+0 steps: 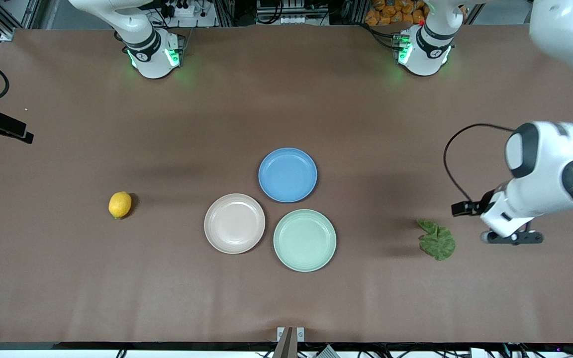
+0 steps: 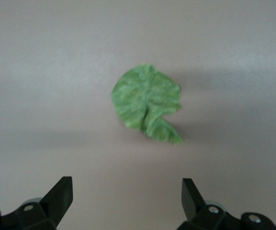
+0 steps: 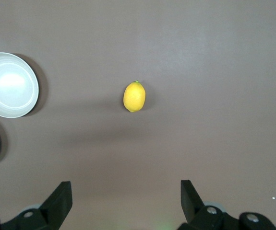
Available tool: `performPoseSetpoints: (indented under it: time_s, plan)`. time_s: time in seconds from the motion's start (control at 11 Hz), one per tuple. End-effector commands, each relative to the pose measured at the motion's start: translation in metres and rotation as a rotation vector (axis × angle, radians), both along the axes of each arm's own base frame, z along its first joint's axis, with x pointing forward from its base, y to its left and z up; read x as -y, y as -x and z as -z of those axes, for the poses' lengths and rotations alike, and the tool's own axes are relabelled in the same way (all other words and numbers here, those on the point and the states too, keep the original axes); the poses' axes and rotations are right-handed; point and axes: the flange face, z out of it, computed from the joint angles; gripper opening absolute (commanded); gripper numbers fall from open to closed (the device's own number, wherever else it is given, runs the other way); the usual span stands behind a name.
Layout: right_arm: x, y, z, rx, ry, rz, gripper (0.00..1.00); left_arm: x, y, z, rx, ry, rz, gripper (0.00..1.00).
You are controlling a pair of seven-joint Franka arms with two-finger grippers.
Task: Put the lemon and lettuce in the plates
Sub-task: 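Reach the left gripper down to the green lettuce leaf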
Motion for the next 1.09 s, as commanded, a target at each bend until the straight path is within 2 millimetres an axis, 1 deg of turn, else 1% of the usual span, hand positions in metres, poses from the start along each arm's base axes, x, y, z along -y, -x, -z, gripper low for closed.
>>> performPoseSetpoints:
  time_s: [0.0, 0.09, 0.27, 0.36, 0.55, 0.73, 0.82, 0.91, 1.0]
  plan:
    - [-0.008, -0.003, 0.010, -0.014, -0.008, -0.022, 1.00, 0.008, -0.016, 0.054, 0.044, -0.031, 0.057, 1.00]
    - [-0.010, -0.008, 0.017, -0.016, -0.007, -0.023, 1.00, 0.008, -0.018, 0.072, 0.043, -0.033, 0.062, 1.00]
    - [-0.008, -0.012, 0.022, -0.012, -0.007, -0.022, 1.00, 0.011, -0.020, 0.100, 0.047, -0.043, 0.078, 1.00]
    - [-0.008, -0.018, 0.028, -0.004, -0.025, -0.025, 1.00, 0.011, -0.022, 0.108, 0.059, -0.039, 0.076, 1.00]
    - [-0.011, -0.037, 0.054, 0.008, -0.024, -0.036, 1.00, 0.018, -0.021, 0.124, 0.051, -0.032, 0.080, 1.00]
    - [-0.009, -0.047, 0.073, -0.001, -0.028, -0.030, 1.00, 0.028, -0.024, 0.143, 0.073, -0.023, 0.087, 1.00]
    - [-0.002, -0.052, 0.091, -0.013, -0.026, -0.044, 1.00, 0.029, -0.026, 0.151, 0.092, -0.017, 0.088, 1.00]
    - [0.004, -0.057, 0.112, -0.017, -0.024, -0.069, 1.00, 0.030, -0.026, 0.153, 0.095, -0.015, 0.084, 1.00]
    - [0.010, -0.060, 0.131, -0.010, -0.020, -0.072, 1.00, 0.034, -0.025, 0.160, 0.087, -0.014, 0.089, 0.98]
